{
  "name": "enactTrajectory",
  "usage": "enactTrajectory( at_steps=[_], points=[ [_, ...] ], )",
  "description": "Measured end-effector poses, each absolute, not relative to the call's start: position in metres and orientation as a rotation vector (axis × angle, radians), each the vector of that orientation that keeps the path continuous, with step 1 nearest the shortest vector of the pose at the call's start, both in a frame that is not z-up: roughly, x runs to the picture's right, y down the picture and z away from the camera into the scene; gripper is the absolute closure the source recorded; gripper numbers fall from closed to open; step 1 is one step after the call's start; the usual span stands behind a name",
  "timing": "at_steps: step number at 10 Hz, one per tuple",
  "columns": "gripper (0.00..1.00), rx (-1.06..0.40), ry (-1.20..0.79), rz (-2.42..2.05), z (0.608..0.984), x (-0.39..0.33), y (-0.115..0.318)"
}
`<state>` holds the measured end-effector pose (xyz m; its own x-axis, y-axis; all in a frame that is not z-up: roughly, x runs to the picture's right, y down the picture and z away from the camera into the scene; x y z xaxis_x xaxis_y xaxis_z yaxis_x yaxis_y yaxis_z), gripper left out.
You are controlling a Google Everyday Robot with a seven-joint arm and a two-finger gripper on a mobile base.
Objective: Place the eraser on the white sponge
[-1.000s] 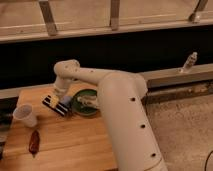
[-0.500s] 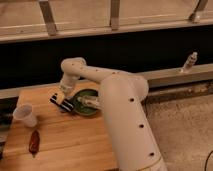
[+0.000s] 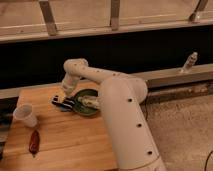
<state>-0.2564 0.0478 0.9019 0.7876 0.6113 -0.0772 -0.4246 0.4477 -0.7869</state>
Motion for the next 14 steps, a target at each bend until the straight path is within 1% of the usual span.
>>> enactTrajectory(
  at_steps=[2, 3, 4, 5, 6, 8, 10, 11, 12, 13, 14],
  points=[
    [1.0, -0.871, -0.24, 0.656, 0.899, -0.254, 0.028],
    [1.0, -0.869, -0.241, 0.654, 0.899, -0.255, 0.027],
    [0.98, -0.87, -0.242, 0.652, 0.898, -0.256, 0.028],
    [0.93, -0.87, -0.242, 0.652, 0.898, -0.257, 0.028],
    [0.82, -0.869, -0.242, 0.652, 0.898, -0.256, 0.028],
    [0.64, -0.869, -0.241, 0.652, 0.898, -0.256, 0.028],
    [0.41, -0.87, -0.241, 0.651, 0.898, -0.256, 0.028],
    [0.33, -0.87, -0.241, 0.651, 0.898, -0.256, 0.028],
    [0.23, -0.87, -0.241, 0.651, 0.898, -0.256, 0.028],
    [0.2, -0.87, -0.241, 0.651, 0.898, -0.256, 0.028],
    [0.2, -0.87, -0.241, 0.651, 0.898, -0.256, 0.028]
  ],
)
